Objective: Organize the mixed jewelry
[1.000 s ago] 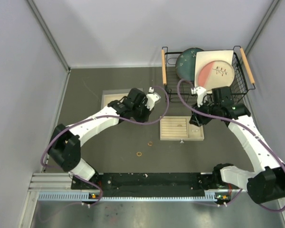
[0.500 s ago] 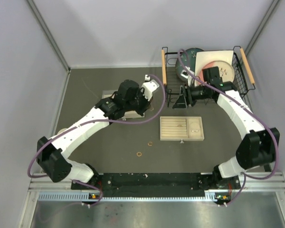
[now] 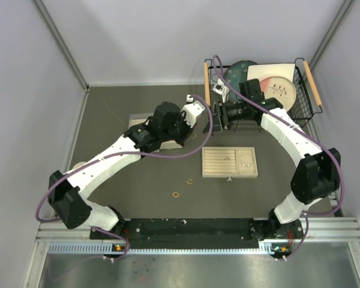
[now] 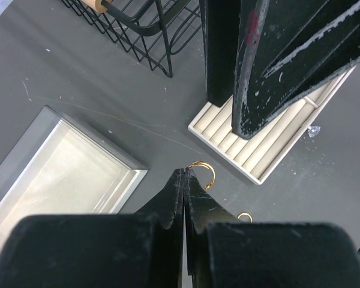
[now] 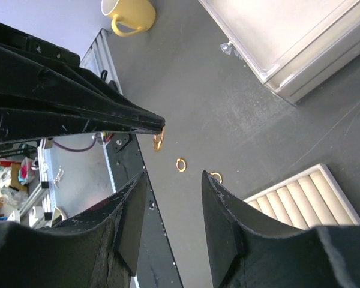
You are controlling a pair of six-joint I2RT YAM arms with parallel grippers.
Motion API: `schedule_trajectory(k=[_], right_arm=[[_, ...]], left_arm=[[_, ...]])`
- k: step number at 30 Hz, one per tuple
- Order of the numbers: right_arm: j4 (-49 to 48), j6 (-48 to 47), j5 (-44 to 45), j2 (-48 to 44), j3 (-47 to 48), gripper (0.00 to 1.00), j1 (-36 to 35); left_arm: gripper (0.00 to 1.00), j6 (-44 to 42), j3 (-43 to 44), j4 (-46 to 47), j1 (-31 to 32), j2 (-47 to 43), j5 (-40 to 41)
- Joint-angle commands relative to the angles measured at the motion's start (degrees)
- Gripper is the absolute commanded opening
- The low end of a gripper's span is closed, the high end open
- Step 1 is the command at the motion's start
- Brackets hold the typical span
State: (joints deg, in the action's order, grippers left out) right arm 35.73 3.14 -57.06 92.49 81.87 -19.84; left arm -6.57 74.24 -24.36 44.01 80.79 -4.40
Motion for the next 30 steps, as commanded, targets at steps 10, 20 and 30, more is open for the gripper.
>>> schedule_trajectory(k=[10,20,30], right_arm=[[-4.17,2.93,2.92,3.05,4.35,0.40,-3.36],[-4.26,3.28,2.04,3.14,5.15,0.36,-3.63],[-4.17,3.19,1.25,2.35,4.71,0.34,-3.98]], left_arm=[[0.00,0.50,2.67,2.83,1.08,0.68,2.74],[0.00,0.24,2.32,3.00,1.43,1.21,3.26],[0.00,0.24,2.67,3.35,1.52,2.00,3.79]])
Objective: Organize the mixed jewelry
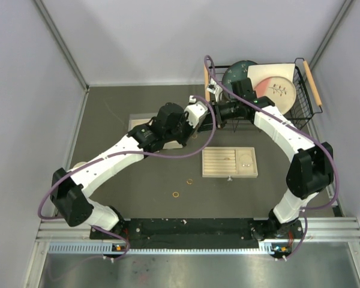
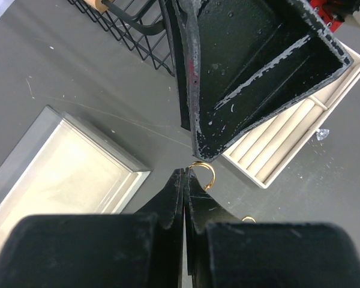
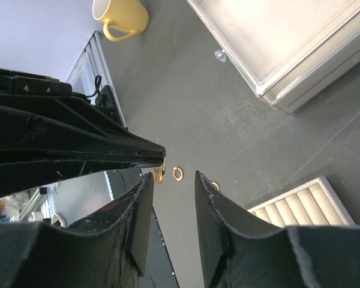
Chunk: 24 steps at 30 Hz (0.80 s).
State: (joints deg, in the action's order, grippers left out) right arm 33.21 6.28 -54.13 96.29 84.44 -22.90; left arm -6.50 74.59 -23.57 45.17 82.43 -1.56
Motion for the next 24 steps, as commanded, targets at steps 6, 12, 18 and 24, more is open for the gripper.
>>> schedule_trajectory(k=[6,12,18,24], right_arm=[[-1.75,-0.22,-1.59,-1.37,1.78,0.31,-1.71],[-1.66,-0.57,-1.07,-1.19,1.16,0.29,-1.89],[-1.57,-0.84,-0.89,-1.19,0.72,0.26,-1.98],[-1.57,-1.19,-0.63,-1.37,-0.42,0.25,-1.98]], left_arm=[[0.00,0.18,2.32,2.83,0.36,0.71,0.95],[0.00,-0.18,2.23,2.83,0.45,0.36,1.04],[0.00,-0.27,2.14,3.01,0.36,0.18,2.97],[0.00,-0.26,1.53,3.62,0.36,-0.43,3.32]])
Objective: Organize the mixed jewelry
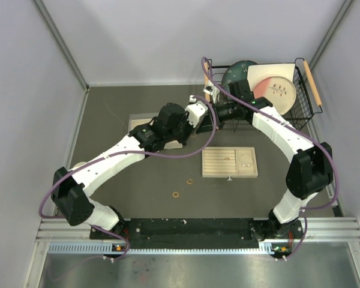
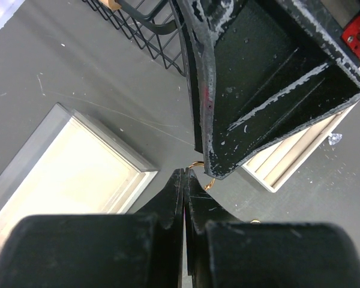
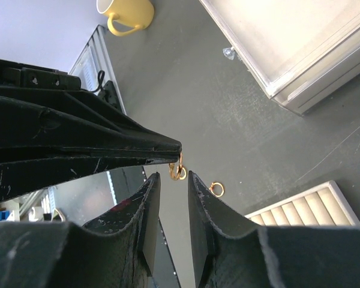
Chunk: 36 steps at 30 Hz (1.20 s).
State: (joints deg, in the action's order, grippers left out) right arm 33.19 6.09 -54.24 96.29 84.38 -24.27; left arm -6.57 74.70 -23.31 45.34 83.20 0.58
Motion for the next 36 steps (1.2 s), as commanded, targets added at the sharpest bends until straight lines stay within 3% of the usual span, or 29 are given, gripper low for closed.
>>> schedule_trajectory(k=[1,17,29,36], right_arm=[[-1.55,-1.16,-0.60,-1.37,-0.36,0.25,-0.60],[-1.46,-0.99,-0.52,-0.58,0.61,0.25,-1.30],[-1.55,-0.99,-0.52,0.21,1.40,0.01,-1.48],[-1.46,-1.78,1.24,-1.28,-0.88,0.00,-1.48]], left_arm=[[0.00,-0.11,1.33,3.62,0.19,-1.20,1.00],[0.00,0.68,1.06,4.50,0.19,-1.37,-0.23],[0.00,1.47,0.36,4.50,0.19,-1.72,-0.32],[0.00,2.61,0.80,5.03,-0.25,-4.18,-0.05]])
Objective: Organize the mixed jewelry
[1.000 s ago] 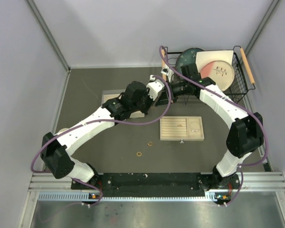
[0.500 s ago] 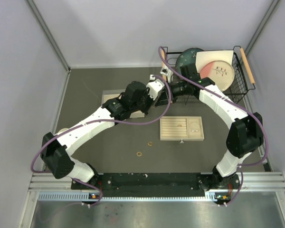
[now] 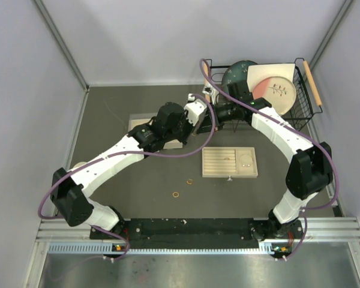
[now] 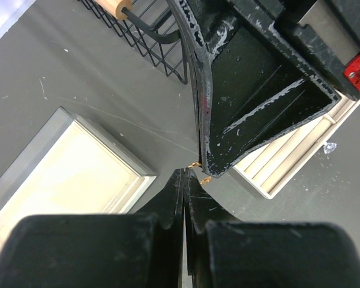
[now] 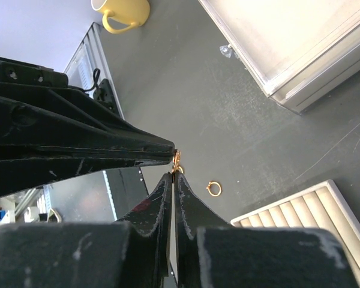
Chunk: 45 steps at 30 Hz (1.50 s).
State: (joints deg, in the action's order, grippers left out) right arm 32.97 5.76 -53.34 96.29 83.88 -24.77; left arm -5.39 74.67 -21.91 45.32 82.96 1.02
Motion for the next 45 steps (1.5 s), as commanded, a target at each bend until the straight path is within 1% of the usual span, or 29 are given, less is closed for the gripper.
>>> schedule_trajectory(k=[1,2,3,5,6,7,8,9,10,11,12,14,17,20,21,23,24,28,29,32,45], right_arm=[[-1.24,-1.71,0.60,-1.54,-0.73,0.00,-0.98],[-1.33,-1.80,0.78,-1.81,-1.17,0.00,-0.89],[-1.33,-1.80,0.87,-2.42,-1.26,0.00,-0.80],[-1.33,-1.80,0.96,-2.95,-1.43,0.00,-0.02],[-1.24,-1.46,0.79,-3.56,-1.52,0.00,0.34],[-1.42,-1.37,0.52,-4.00,-1.44,0.00,1.30],[-1.42,-1.19,0.17,-4.35,-1.43,0.00,1.92],[-1.51,-1.01,-0.70,-5.23,-1.35,0.00,2.53],[-1.42,-0.84,-1.32,-5.67,-1.26,0.00,3.06],[-1.59,-0.66,-2.11,-6.11,-1.08,0.00,4.28],[-1.68,-0.23,-4.03,-6.46,-0.82,0.00,4.82],[-1.77,0.13,-5.89,-7.69,0.06,0.00,5.61],[-1.86,0.83,-8.53,-9.19,1.29,0.00,5.53],[-2.56,1.45,-10.64,-9.89,2.52,0.00,5.53],[-3.26,2.32,-11.60,-10.07,2.78,0.00,5.53],[-4.84,3.38,-12.22,-10.42,3.66,0.00,5.53],[-5.11,4.43,-12.49,-10.33,4.10,0.00,5.61],[-5.90,5.84,-12.75,-10.33,5.68,0.00,5.61],[-5.99,6.02,-12.75,-10.42,5.68,0.00,5.53],[-6.34,6.37,-12.58,-10.51,4.98,0.00,5.44],[-8.19,7.60,-12.14,-10.86,3.66,0.00,3.60]], left_arm=[[0.01,1.35,1.00,3.63,-0.32,-4.29,-0.75],[0.05,1.26,1.17,3.54,-0.32,-4.82,-0.75],[0.07,1.26,1.35,3.54,-0.67,-5.69,-0.75],[0.11,1.52,1.35,3.72,-1.28,-6.93,-3.21],[0.16,2.13,1.35,3.81,-2.16,-8.06,-5.04],[0.19,2.66,1.18,3.98,-2.78,-8.68,-6.63],[0.24,3.27,0.65,4.24,-4.70,-10.00,-8.56],[0.27,5.19,0.30,4.59,-6.11,-10.53,-14.23],[0.29,7.39,-0.23,5.21,-7.60,-11.06,-17.16],[0.30,8.98,-1.36,6.87,-10.83,-11.67,-21.19],[0.34,12.12,-2.16,8.01,-12.52,-11.94,-28.37],[0.36,14.78,-4.26,11.52,-15.86,-11.86,-34.48],[0.38,18.91,-7.33,15.13,-17.54,-11.33,-41.17],[0.39,24.88,-11.11,23.90,-18.16,-10.63,-47.58],[0.40,28.73,-12.26,29.76,-18.08,-10.28,-49.08],[0.42,32.09,-13.76,33.67,-18.16,-9.14,-51.54],[0.42,34.28,-13.94,34.82,-18.16,-8.69,-51.90],[0.44,36.06,-14.38,39.12,-18.25,-7.63,-52.43],[0.47,36.32,-14.47,39.83,-18.16,-7.64,-52.61],[0.49,37.12,-14.12,41.33,-18.25,-7.29,-52.78],[0.52,37.38,-11.83,42.13,-18.25,-4.12,-49.97]])
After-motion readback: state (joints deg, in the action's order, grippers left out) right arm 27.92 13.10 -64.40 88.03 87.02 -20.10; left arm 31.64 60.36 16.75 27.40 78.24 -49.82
